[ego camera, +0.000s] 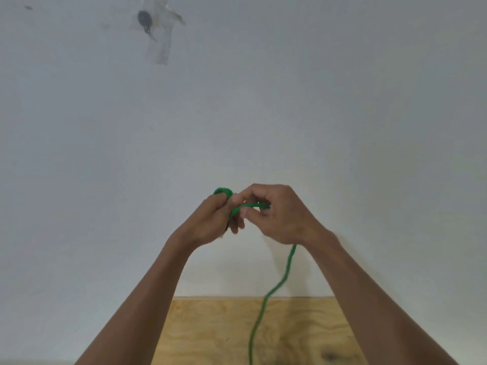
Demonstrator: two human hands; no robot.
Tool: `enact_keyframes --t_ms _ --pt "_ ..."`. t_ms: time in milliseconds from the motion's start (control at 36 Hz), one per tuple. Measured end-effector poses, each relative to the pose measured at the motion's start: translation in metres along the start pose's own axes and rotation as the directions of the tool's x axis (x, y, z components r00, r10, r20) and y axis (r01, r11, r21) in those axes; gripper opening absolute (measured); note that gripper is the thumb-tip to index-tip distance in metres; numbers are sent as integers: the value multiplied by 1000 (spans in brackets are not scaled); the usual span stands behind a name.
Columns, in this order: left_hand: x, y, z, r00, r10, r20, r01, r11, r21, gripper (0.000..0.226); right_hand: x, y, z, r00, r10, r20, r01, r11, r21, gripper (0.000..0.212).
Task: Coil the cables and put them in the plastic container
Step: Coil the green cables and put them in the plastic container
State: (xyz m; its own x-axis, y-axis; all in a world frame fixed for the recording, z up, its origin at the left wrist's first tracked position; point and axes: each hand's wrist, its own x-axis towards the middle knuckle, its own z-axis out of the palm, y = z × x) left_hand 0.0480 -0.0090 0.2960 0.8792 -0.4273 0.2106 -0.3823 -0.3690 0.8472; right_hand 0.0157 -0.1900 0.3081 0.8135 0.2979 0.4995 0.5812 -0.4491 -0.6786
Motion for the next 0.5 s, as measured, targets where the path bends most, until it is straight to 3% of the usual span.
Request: enact_keyframes --t_ms 56,111,250,333,389,472,500 --pt "-11 1 5 991 -88 100 102 984 -147 74 8 -1 -10 1000 -5 0 5 1000 -24 15" --pt "-21 5 11 970 -133 203 189 939 -288 84 15 -1 -16 1000 -12 -9 12 1000 27 15" --pt "-31 17 23 947 -45 317 244 741 -626 67 23 13 -13 999 45 -9 -39 935 351 12" --pt "-31 24 25 946 62 320 200 664 -720 50 14 27 3 996 93 -9 -75 855 514 7" --pt "-30 28 27 942 131 309 158 639 -753 39 4 31 13 989 125 75 -145 779 609 7" --pt "-24 32 25 953 187 240 72 628 -775 31 -14 31 31 969 175 174 -247 719 650 22" --pt "-21 33 23 960 197 197 32 625 -780 29 -19 36 37 963 225 148 -268 760 592 21"
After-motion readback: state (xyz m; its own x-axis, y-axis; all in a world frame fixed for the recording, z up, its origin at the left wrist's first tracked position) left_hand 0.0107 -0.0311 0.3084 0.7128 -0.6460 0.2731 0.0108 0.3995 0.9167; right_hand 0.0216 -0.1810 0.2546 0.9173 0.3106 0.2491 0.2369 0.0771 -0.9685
